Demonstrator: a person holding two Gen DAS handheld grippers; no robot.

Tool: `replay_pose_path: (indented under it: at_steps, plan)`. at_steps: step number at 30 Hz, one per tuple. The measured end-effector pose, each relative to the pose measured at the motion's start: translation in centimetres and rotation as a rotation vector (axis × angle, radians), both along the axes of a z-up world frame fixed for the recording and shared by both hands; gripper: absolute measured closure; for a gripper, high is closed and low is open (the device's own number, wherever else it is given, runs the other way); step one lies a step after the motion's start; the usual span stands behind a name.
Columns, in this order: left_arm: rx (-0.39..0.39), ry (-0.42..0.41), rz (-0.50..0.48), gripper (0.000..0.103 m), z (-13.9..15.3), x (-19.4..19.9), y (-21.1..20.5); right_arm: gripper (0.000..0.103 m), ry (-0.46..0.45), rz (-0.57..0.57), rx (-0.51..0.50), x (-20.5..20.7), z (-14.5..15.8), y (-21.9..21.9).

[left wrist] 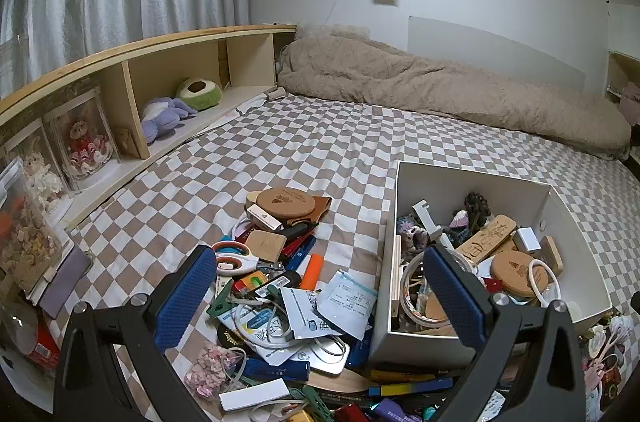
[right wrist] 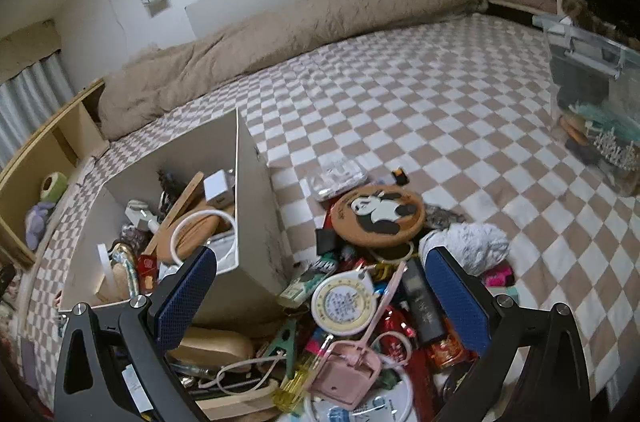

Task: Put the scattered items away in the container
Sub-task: 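Move both tools over the item pile beside the white box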

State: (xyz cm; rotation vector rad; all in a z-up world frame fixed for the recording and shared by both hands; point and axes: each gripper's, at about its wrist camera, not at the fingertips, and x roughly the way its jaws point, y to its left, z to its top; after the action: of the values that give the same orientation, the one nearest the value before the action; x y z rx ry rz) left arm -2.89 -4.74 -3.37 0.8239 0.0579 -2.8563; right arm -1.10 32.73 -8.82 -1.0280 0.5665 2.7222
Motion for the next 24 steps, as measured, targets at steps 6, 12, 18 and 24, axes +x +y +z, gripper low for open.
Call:
replay_pose_path:
  at_steps: [6, 12, 18, 24]
  plan:
    - [0.039, 0.005, -0.032, 0.0, -0.1, -0.1, -0.2, 0.0, -0.035, -0.02, -0.099, 0.7, -1.9, 0.6]
    - [0.079, 0.004, -0.064, 0.0, -0.1, -0.1, 0.2, 0.0, -0.041, -0.003, -0.241, 2.4, -3.8, 1.6]
    - [0.103, -0.008, -0.08, 0.0, -0.2, -0.2, 0.3, 0.015, -0.078, -0.002, -0.279, 3.5, -5.2, 1.8]
    - [0.117, -0.034, -0.109, 0.0, -0.7, -0.3, 0.6, 0.039, -0.128, -0.009, -0.298, 3.3, -6.6, 1.9]
